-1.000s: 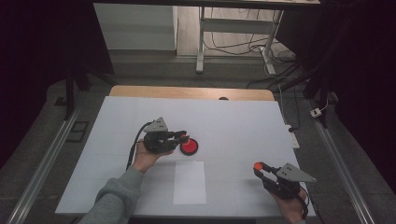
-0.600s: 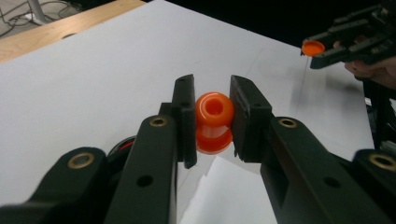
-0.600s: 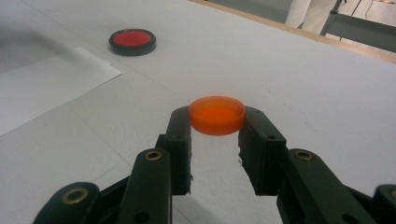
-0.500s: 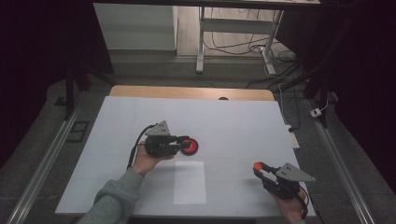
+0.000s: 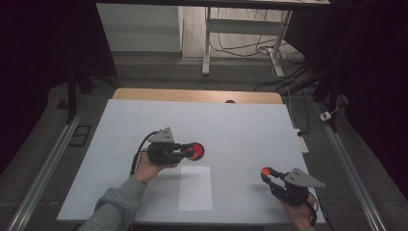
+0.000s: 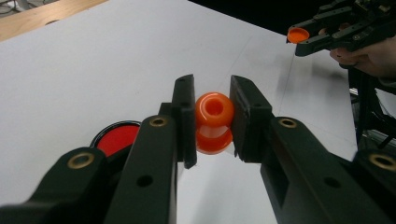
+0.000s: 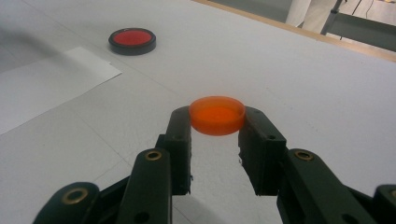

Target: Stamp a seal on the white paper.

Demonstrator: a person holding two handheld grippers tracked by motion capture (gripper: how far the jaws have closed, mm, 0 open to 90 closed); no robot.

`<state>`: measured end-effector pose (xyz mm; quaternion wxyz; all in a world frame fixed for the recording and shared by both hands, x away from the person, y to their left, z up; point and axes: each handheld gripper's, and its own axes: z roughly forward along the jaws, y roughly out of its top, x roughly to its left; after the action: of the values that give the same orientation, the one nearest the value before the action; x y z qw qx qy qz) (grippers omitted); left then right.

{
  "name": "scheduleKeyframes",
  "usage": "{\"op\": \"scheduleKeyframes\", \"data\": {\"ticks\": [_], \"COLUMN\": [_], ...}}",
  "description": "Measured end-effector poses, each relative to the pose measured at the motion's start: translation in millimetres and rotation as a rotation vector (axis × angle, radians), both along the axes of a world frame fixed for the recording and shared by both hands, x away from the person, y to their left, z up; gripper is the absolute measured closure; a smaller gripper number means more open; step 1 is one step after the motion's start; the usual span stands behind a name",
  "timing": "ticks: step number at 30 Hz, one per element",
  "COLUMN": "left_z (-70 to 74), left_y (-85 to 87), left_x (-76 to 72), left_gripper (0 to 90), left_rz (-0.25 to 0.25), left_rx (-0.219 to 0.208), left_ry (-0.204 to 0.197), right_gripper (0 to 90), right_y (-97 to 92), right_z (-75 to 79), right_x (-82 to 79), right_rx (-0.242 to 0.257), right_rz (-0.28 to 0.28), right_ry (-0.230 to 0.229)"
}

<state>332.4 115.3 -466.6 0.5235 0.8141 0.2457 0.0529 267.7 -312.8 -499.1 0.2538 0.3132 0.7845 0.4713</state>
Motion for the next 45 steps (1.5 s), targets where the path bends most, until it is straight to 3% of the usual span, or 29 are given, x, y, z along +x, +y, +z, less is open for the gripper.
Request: {"op": "scheduleKeyframes", "data": {"ticks": [8,20,45], "left_z": [-0.2,-14.8,-25.9], "left_y": [-0.6,-6.6,-17.9], "left_x": [-6.6,-20.3,-25.1], "left_gripper": [72.4,72.4,72.4], "left_rz": [-0.017,-0.064,-0.088], "left_rx": [0.007,0.064,0.098], "left_ry": [0.003,0.022,0.05], "right_gripper": [64.8,64.8,64.8], "right_y": [0.3,0.5,1.5], "right_z": [0.0,0.1,-0.9], "right_x": [-0.3,-0.5,0.4], "right_rx": [0.001,0.002,-0.004], "right_rz": [-0.001,-0.002,0.001], "right_ry": [0.0,0.0,0.004]}}
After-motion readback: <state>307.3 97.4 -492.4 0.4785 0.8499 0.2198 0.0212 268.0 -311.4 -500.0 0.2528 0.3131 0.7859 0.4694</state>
